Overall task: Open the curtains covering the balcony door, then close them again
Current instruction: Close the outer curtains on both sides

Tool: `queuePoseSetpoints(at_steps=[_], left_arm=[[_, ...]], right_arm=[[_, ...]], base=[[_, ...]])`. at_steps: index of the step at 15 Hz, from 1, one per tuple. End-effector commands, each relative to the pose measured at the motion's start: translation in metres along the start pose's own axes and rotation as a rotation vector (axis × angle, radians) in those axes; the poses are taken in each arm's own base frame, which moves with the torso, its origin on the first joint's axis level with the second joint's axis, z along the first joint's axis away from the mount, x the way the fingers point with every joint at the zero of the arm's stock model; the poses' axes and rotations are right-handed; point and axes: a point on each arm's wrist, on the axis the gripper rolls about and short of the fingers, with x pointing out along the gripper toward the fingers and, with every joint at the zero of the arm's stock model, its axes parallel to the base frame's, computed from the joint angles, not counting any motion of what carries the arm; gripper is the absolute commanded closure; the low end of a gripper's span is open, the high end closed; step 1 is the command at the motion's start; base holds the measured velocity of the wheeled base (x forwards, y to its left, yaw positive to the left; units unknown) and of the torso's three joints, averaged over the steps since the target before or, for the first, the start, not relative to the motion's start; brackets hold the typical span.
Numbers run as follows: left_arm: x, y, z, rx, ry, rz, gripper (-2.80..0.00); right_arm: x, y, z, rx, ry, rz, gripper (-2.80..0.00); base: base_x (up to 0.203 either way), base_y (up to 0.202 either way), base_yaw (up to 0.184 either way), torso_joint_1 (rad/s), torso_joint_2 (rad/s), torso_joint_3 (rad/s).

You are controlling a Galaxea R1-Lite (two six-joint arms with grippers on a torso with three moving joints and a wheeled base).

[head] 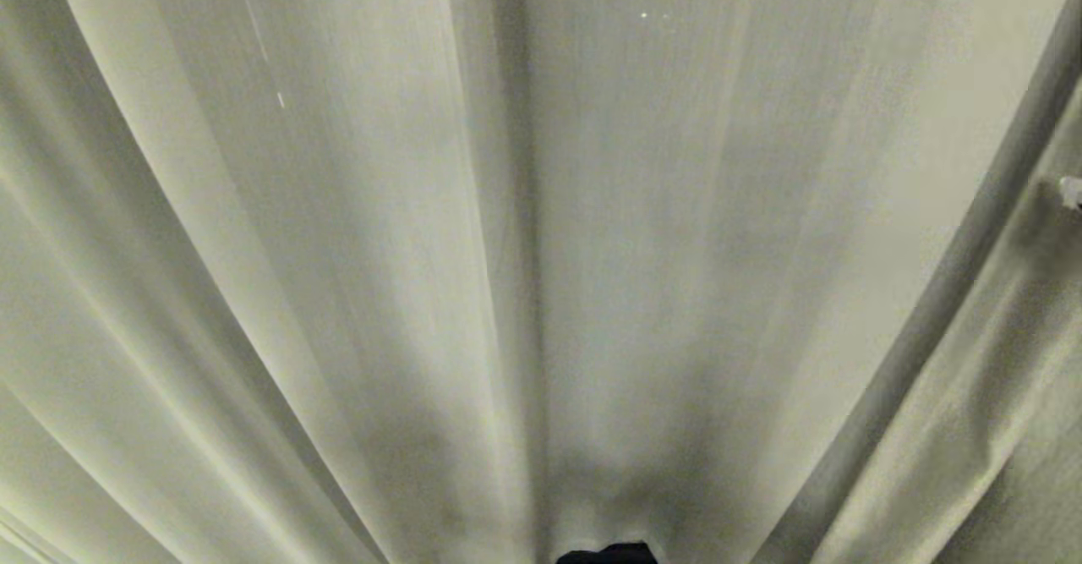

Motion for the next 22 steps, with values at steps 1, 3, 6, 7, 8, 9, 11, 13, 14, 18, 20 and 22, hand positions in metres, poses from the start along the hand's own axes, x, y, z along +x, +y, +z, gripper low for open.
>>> queuePoseSetpoints(at_steps=[1,3,6,7,8,9,11,13,14,18,20,22], left_arm=[[0.0,0.0,0.0,-0.001,-0.001,0.0,0.0],[0.0,0.0,0.0,-0.001,-0.001,0.0,0.0],[0.0,0.0,0.0,-0.001,-0.001,0.0,0.0],[0.0,0.0,0.0,-0.001,-0.001,0.0,0.0],[0.0,0.0,0.0,-0.001,-0.001,0.0,0.0],[0.0,0.0,0.0,-0.001,-0.001,0.0,0.0],[0.0,0.0,0.0,-0.001,-0.001,0.0,0.0],[0.0,0.0,0.0,-0.001,-0.001,0.001,0.0],[0.0,0.0,0.0,-0.001,-0.001,0.0,0.0],[0.0,0.0,0.0,-0.001,-0.001,0.001,0.0],[0.0,0.0,0.0,-0.001,-0.001,0.001,0.0],[0.0,0.0,0.0,-0.001,-0.001,0.0,0.0]], right_arm=[[-0.008,-0.001,0.002,0.0,-0.008,-0.004,-2.8],[-0.022,-0.003,-0.001,-0.001,0.0,-0.003,-2.8],[-0.057,-0.005,-0.011,0.006,-0.003,-0.005,-2.8],[-0.074,-0.006,-0.019,0.006,0.004,-0.004,-2.8],[-0.09,-0.006,-0.026,0.005,0.012,-0.003,-2.8],[-0.108,-0.007,-0.035,0.005,0.026,0.0,-2.8],[-0.141,-0.007,-0.054,0.004,0.045,0.008,-2.8],[-0.166,-0.007,-0.078,0.0,0.041,0.024,0.0],[-0.173,-0.006,-0.088,-0.002,0.04,0.03,0.0],[-0.183,-0.007,-0.112,-0.016,0.068,-0.042,0.0],[-0.184,-0.004,-0.126,-0.023,0.09,-0.047,0.0],[-0.181,-0.001,-0.141,-0.024,0.1,-0.047,0.0]], base=[[0.0,0.0,0.0,0.0,0.0,0.0],[0.0,0.0,0.0,0.0,0.0,0.0],[0.0,0.0,0.0,0.0,0.0,0.0],[0.0,0.0,0.0,0.0,0.0,0.0],[0.0,0.0,0.0,0.0,0.0,0.0],[0.0,0.0,0.0,0.0,0.0,0.0],[0.0,0.0,0.0,0.0,0.0,0.0],[0.0,0.0,0.0,0.0,0.0,0.0],[0.0,0.0,0.0,0.0,0.0,0.0],[0.0,0.0,0.0,0.0,0.0,0.0],[0.0,0.0,0.0,0.0,0.0,0.0],[0.0,0.0,0.0,0.0,0.0,0.0]])
